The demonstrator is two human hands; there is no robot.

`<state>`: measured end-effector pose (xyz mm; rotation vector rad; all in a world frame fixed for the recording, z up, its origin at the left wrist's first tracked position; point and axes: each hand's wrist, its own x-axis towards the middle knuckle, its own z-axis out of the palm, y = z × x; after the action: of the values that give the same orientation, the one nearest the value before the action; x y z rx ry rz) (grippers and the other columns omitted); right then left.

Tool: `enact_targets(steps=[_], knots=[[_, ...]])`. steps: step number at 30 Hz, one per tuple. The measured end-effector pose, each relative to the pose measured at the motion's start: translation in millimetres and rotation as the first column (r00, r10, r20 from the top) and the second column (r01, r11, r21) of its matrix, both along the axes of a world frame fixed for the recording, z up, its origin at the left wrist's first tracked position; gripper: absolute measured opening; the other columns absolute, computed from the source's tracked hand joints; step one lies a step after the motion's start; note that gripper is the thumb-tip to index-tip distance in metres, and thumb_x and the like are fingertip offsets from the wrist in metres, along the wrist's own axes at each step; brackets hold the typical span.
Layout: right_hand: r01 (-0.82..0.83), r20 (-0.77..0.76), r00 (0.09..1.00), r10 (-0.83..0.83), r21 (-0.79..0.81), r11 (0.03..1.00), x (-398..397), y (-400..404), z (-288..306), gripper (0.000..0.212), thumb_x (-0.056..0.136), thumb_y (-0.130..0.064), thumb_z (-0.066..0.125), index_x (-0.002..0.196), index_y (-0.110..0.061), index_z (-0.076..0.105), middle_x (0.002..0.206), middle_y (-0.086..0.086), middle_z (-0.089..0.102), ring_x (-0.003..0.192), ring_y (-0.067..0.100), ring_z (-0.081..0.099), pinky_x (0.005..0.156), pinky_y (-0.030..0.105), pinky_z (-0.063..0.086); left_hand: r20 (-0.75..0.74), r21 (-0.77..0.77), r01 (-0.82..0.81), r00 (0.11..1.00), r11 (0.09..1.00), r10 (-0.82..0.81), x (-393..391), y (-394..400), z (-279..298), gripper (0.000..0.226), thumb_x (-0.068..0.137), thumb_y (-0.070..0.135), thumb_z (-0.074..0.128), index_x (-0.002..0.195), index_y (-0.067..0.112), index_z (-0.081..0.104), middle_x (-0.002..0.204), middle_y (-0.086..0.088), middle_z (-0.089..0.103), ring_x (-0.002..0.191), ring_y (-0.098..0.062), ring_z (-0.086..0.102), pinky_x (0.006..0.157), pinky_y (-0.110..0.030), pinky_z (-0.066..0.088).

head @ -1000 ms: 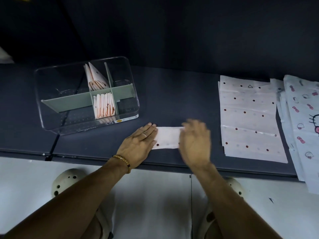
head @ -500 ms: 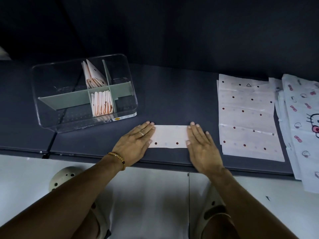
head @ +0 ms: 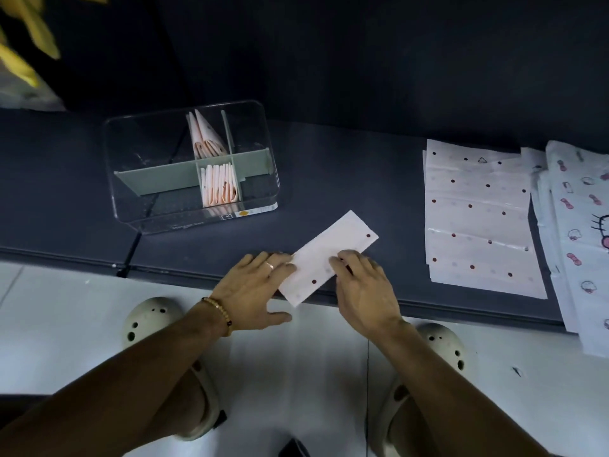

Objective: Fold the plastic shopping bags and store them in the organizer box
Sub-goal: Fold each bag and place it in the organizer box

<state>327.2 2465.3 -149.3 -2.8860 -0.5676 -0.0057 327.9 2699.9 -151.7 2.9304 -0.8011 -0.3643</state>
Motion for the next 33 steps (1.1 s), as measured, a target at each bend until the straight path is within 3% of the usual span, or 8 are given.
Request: enact_targets(steps=[3, 7, 10, 14, 16, 20, 24, 33], knots=[[-0.036, -0.041, 0.998, 0.037, 0.009, 0.999, 0, -7, 0, 0.040, 0.084, -0.006, 0.059, 0.123, -0.008, 0.061, 0.133, 0.007, 0.056, 0.127, 0.026, 0.052, 0.106, 0.041, 0.041, -0.008, 0.031, 0.096, 0.995, 0.995, -0.096, 1, 6, 0, 0.068, 0.092, 0.054, 0.045, 0.150, 0.031, 0.019, 0.157, 0.006, 0.019, 0.143, -0.020, 0.017, 0.115, -0.035, 0.018], [-0.003, -0.053, 0.999, 0.008, 0.090, 0.996, -1, -2, 6, 0.037, 0.079, -0.012, 0.068, 0.115, -0.007, 0.065, 0.131, 0.006, 0.059, 0.119, 0.025, 0.059, 0.098, 0.040, 0.047, 0.111, -0.108, 0.095, 0.990, 0.990, -0.083, 5, -5, 9, 0.034, 0.096, 0.029, 0.050, 0.129, 0.026, 0.057, 0.139, 0.002, 0.052, 0.129, -0.024, 0.042, 0.102, -0.039, 0.039], [0.063, -0.081, 0.996, -0.048, 0.198, 0.978, -1, 13, 12, 0.028, 0.082, -0.021, 0.067, 0.109, -0.014, 0.067, 0.113, 0.001, 0.068, 0.096, 0.023, 0.066, 0.076, 0.035, 0.055, 0.092, -0.272, -0.059, 0.992, 0.961, 0.087, 10, -15, 20, 0.022, 0.098, 0.028, 0.045, 0.106, 0.020, 0.063, 0.106, 0.000, 0.065, 0.104, -0.023, 0.053, 0.080, -0.035, 0.047], [0.312, -0.277, 0.939, -0.202, 0.447, 0.838, 10, 17, 13, 0.012, 0.093, -0.017, 0.059, 0.083, -0.011, 0.065, 0.073, 0.002, 0.066, 0.062, 0.019, 0.056, 0.061, 0.031, 0.047, -0.174, -0.464, -0.349, 0.937, 0.814, 0.302, 19, -29, 26, 0.024, 0.092, 0.038, 0.056, 0.071, 0.025, 0.056, 0.067, 0.007, 0.058, 0.063, -0.011, 0.054, 0.056, -0.023, 0.037], [0.481, -0.468, 0.852, -0.236, 0.519, 0.707, 18, 10, 14, 0.019, 0.093, -0.015, 0.058, 0.077, -0.006, 0.059, 0.070, 0.008, 0.062, 0.063, 0.016, 0.051, 0.061, 0.032, 0.044, -0.358, -0.576, -0.471, 0.880, 0.668, 0.311, 22, -34, 29, 0.007, 0.083, 0.035, 0.070, 0.083, 0.028, 0.067, 0.075, 0.015, 0.058, 0.067, -0.004, 0.054, 0.057, -0.012, 0.038], [0.603, -0.628, 0.750, -0.208, 0.519, 0.606, 30, 1, 17, 0.019, 0.094, -0.017, 0.058, 0.081, -0.005, 0.064, 0.087, 0.014, 0.070, 0.081, 0.031, 0.065, 0.078, 0.042, 0.055, -0.417, -0.552, -0.482, 0.866, 0.680, 0.275, 22, -42, 22, 0.019, 0.091, 0.024, 0.062, 0.105, 0.014, 0.069, 0.097, 0.005, 0.062, 0.079, -0.007, 0.054, 0.073, -0.019, 0.047], [0.691, -0.630, 0.708, -0.318, 0.527, 0.494, 34, 5, 14, 0.011, 0.089, -0.019, 0.067, 0.077, -0.020, 0.067, 0.075, -0.006, 0.071, 0.068, 0.010, 0.067, 0.067, 0.022, 0.055, -0.415, -0.537, -0.580, 0.814, 0.612, 0.408, 25, -52, 17, 0.024, 0.092, 0.023, 0.061, 0.069, 0.018, 0.058, 0.065, 0.006, 0.059, 0.060, -0.010, 0.053, 0.059, -0.023, 0.042], [0.791, -0.594, 0.608, -0.527, 0.399, 0.463, 42, 11, 9, 0.012, 0.080, -0.016, 0.074, 0.091, -0.014, 0.070, 0.077, -0.008, 0.066, 0.076, 0.010, 0.066, 0.074, 0.019, 0.051, -0.454, -0.410, -0.751, 0.660, 0.517, 0.598, 41, -65, 14, 0.022, 0.073, 0.025, 0.077, 0.062, 0.029, 0.059, 0.070, 0.011, 0.065, 0.073, -0.012, 0.065, 0.074, -0.029, 0.055]])
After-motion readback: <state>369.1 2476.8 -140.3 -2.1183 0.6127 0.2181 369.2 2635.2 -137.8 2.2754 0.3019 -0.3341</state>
